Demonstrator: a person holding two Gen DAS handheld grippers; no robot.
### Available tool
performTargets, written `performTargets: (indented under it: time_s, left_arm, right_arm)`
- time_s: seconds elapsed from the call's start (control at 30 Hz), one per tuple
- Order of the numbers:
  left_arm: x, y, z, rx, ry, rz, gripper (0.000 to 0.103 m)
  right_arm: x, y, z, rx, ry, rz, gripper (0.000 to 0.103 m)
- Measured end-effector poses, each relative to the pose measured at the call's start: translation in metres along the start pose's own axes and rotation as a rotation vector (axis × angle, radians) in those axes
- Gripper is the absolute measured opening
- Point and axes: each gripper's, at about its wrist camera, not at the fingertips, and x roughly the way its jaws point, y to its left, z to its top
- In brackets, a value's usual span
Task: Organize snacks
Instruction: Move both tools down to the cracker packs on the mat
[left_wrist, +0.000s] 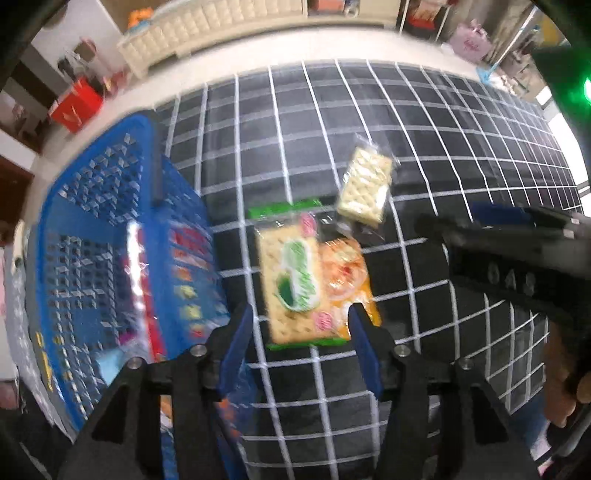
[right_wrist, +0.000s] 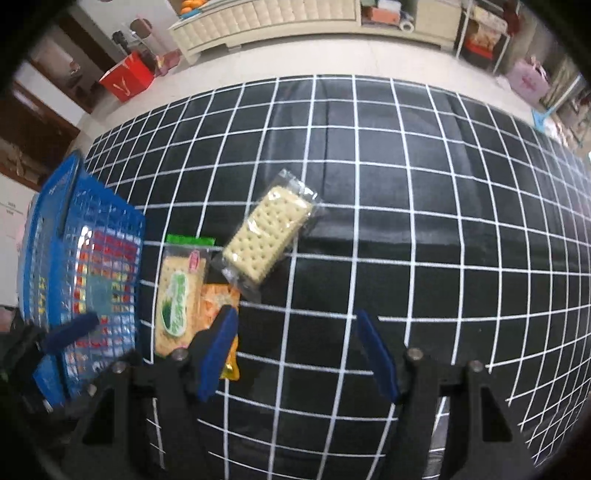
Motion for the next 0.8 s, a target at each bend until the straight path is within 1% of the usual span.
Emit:
performTargets:
  time_s: [0.07,0.13,0.2,0.27,0.33,0.4,0.53,0.57,0.63,0.7,0.77,0.8]
  left_arm:
    - [0.008,-0.007,0.005,-0.024,0.038,0.031,0.057]
    - [0.014,-0.012,0.012,-0.058,0.029,0.076,0.057]
    - [0.019,-0.014,0.018,-0.093,0.031,0.086,0.057]
    - [0.026,-0.017,0.022,-0.129,0.054,0.048,0.057]
    - [0.035,-0.021,0.025,-0.168,0.076,0.032,0.057]
    - [0.04,-0.023,0.027,-0.178,0.059,0.034,0.057]
    - [0.043,-0.009,0.024,-0.246,0.012,0.122,0.057]
    - [0.043,-0.006,0.023,-0.259,0.003,0.128,0.057]
    - [0.045,-0.004,0.021,-0.265,-0.003,0.104,0.057]
    - [0.045,-0.001,0.019,-0.278,-0.012,0.099,0.057]
    - [0.045,-0.002,0.017,-0.275,-0.032,0.105,0.057]
    - [0.044,-0.002,0.016,-0.277,-0.038,0.107,0.057]
  right_arm:
    - [0.006,-0.005,0.011,0.034,0.037,0.028,0.071]
    - [0.011,-0.008,0.021,0.051,0.052,0.036,0.071]
    - [0.018,-0.01,0.029,0.062,0.072,0.037,0.071]
    - [0.025,-0.014,0.037,0.093,0.082,0.066,0.071]
    - [0.03,-0.018,0.042,0.112,0.093,0.094,0.071]
    - [0.037,-0.021,0.045,0.123,0.106,0.115,0.071]
    - [0.049,-0.023,0.052,0.157,0.124,0.148,0.071]
    - [0.052,-0.02,0.054,0.156,0.128,0.159,0.071]
    - [0.055,-0.013,0.058,0.136,0.132,0.175,0.071]
    - [0.059,-0.001,0.062,0.117,0.132,0.157,0.071]
    - [0.068,0.01,0.068,0.111,0.151,0.107,0.071]
    - [0.069,0.015,0.07,0.103,0.15,0.078,0.073]
